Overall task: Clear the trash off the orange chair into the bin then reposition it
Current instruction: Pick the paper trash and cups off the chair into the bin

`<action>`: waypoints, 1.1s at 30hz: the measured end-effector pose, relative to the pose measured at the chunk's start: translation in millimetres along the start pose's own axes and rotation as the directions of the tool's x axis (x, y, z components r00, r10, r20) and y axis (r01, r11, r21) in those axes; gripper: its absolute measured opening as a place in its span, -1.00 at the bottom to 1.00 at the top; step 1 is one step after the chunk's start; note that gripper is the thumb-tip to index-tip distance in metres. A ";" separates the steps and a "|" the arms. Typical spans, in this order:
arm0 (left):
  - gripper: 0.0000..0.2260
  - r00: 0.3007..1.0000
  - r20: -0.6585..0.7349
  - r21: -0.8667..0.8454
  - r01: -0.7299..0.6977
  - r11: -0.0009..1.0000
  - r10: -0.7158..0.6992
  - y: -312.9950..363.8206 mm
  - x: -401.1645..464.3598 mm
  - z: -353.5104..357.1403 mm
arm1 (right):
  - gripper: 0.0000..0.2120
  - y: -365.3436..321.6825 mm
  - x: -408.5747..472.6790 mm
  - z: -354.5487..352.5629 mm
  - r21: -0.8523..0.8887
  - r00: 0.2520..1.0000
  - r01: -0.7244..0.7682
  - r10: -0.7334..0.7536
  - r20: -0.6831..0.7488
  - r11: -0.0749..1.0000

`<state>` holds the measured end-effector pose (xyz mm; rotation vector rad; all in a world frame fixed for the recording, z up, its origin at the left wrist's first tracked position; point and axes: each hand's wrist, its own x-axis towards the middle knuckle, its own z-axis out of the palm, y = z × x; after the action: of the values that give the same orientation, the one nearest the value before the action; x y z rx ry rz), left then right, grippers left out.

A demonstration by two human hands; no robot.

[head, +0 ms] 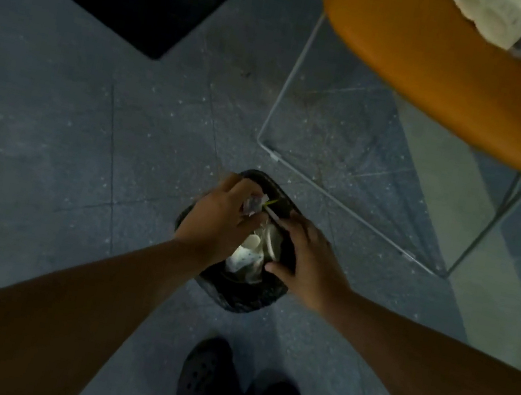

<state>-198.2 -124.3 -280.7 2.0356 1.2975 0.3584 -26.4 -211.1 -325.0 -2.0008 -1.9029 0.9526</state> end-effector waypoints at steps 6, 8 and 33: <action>-0.57 0.923 0.349 0.280 0.060 0.958 -0.160 -0.5 10.6 29.7 | -0.31 16.4 -15.7 -17.3 0.049 0.999 0.051 -0.051 0.004 0.997; -0.59 0.932 0.317 0.292 0.079 0.953 -0.174 3.4 13.7 26.7 | -0.32 12.4 -16.4 -26.6 0.072 0.997 0.072 -0.071 -0.012 0.995; -0.70 0.958 0.199 0.185 -0.245 0.952 0.208 209.2 164.2 -198.3 | -0.47 -69.8 29.3 -323.8 -0.046 0.967 -0.050 0.037 -0.254 0.998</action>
<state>-89.2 43.6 -16.2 2.3439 1.0300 0.1426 104.7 -86.2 -46.1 -2.0867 -1.7687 0.6267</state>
